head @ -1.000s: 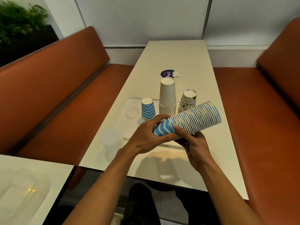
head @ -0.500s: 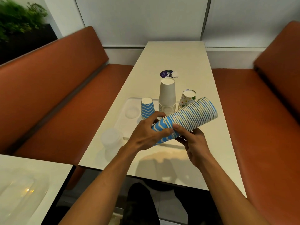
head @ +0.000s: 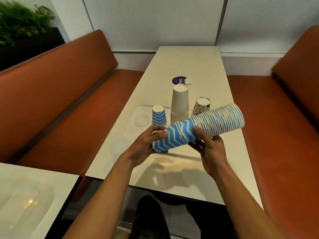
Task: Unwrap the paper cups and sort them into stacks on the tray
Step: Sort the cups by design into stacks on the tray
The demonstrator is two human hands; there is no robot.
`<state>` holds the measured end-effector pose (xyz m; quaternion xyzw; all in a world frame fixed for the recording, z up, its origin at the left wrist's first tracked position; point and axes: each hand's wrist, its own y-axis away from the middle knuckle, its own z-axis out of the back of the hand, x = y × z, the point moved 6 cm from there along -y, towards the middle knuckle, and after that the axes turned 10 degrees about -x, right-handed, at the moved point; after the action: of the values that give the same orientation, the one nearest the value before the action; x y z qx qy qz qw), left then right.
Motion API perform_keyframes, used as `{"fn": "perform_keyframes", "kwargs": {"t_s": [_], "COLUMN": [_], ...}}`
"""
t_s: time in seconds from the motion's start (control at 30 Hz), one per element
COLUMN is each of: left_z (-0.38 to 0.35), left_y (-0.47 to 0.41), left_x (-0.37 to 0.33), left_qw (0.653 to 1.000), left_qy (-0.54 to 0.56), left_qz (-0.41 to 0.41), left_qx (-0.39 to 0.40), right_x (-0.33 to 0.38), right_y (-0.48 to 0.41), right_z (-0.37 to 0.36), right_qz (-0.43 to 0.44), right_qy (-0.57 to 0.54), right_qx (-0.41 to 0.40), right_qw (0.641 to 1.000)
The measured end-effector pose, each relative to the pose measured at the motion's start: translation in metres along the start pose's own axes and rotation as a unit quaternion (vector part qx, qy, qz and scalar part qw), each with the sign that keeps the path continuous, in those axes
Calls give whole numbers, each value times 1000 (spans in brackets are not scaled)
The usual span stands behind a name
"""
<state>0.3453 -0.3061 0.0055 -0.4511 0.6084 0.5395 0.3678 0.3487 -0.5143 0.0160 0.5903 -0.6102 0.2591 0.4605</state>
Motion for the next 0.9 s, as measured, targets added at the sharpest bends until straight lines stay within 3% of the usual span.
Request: {"fn": "perform_keyframes", "kwargs": {"t_s": [0.2, 0.3, 0.43, 0.53, 0.67, 0.9], "left_z": [11, 21, 50, 70, 81, 39], "left_y": [-2, -7, -23, -35, -56, -97], "left_x": [13, 9, -15, -41, -69, -106], "left_qw": [996, 988, 969, 950, 910, 833], "left_qy": [84, 113, 114, 41, -141, -386], "left_qz": [5, 24, -42, -101, -174, -264], "left_qx": [-32, -104, -215, -294, -350, -295], "right_x": [12, 18, 11, 2, -7, -17], "right_y": [-4, -8, -12, -14, -15, -19], "right_z": [2, 9, 23, 28, 28, 28], "right_qz": [20, 34, 32, 19, 8, 1], "right_qy": [-32, -53, -55, -41, -29, -14], "right_qx": [-8, -45, -80, -79, -70, -62], "right_qw": [999, 997, 995, 996, 997, 998]}}
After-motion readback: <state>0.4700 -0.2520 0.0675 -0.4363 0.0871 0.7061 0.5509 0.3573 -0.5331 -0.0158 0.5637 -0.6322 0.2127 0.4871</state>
